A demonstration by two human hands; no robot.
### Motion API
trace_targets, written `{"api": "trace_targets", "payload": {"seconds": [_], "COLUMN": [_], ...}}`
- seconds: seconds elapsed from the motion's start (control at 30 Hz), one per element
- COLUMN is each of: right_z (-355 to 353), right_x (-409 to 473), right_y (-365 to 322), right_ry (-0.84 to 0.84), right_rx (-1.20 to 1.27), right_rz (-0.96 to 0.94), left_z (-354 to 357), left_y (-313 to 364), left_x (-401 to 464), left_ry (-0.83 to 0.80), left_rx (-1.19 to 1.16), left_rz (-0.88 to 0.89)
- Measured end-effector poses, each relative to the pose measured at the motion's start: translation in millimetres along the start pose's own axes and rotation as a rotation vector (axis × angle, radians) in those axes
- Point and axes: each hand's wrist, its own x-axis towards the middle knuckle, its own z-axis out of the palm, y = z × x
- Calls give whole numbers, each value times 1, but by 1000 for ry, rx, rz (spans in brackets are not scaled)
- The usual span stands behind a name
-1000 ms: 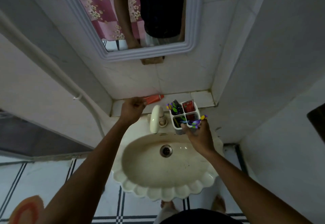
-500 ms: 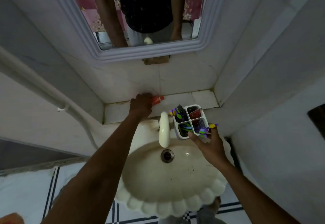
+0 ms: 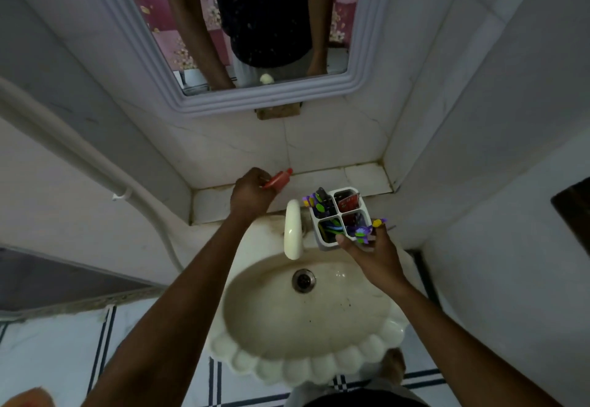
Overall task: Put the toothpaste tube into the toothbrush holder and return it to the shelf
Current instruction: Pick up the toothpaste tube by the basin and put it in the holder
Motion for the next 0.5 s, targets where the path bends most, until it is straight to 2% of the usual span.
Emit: {"api": "trace_targets", "payload": {"seconds": [0.07, 0.13, 0.2, 0.27, 0.33, 0.4, 0.5], "right_z": [0, -1, -3, -6, -10, -12, -15], "right_x": [-1, -3, -5, -6, -8, -10, -13], "right_y": [-1, -2, -4, -7, -10, -13, -16], "right_ry": [-19, -17, -19, -29, -49, -69, -80], "right_rx": [3, 3, 2, 8, 17, 13, -11], "right_rz": [-20, -51, -69, -87, -104, -98, -86], "left_z": [-16, -35, -55, -69, -72, -66, -46], "left_y": [15, 33, 54, 76, 94, 108, 122], "left_x": [-16, -35, -60, -83, -100, -110, -125], "left_ry": [72, 42, -31, -96, -112, -94, -45], "left_rx": [-165, -245, -224, -54, 245, 533, 846], "left_rz": [19, 82, 204, 326, 421, 505, 621]}}
